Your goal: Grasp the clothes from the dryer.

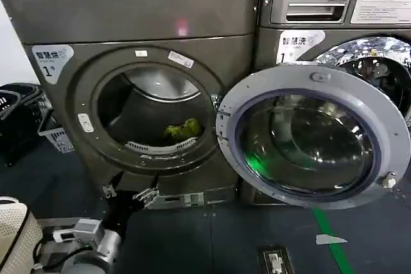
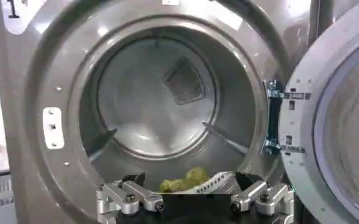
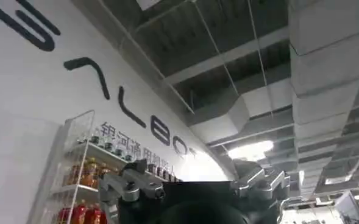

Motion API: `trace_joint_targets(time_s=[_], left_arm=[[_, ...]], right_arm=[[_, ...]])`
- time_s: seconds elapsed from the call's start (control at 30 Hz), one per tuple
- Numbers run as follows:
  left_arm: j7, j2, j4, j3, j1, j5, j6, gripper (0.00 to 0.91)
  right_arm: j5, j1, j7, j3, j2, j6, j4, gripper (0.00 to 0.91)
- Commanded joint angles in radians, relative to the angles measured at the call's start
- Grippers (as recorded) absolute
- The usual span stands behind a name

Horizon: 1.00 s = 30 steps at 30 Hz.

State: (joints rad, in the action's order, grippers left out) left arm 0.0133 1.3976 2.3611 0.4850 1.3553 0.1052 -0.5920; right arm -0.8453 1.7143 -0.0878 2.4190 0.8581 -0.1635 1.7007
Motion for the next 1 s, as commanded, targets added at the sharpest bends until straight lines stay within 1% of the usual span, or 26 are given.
trace_joint_targets(time_s=[0.03, 0.23, 1.0], left_arm=[[0.001, -0.001, 0.005, 0.002, 0.003, -0.002, 0.001, 0.907], [0.002, 0.0, 0.012, 0.004, 0.008, -0.003, 0.002, 0.907], [-0.012, 0.002, -0.013, 0.002, -0.027, -0.003, -0.007, 0.907]], right_arm=[[0.0, 0.001, -0.007, 0.001, 0.002, 0.005, 0.002, 0.907], [-0.001, 0.004, -0.016, 0.004, 0.001, 0.009, 0.002, 0.907], [0.004, 0.001, -0.016, 0.005, 0.002, 0.021, 0.003, 0.907]])
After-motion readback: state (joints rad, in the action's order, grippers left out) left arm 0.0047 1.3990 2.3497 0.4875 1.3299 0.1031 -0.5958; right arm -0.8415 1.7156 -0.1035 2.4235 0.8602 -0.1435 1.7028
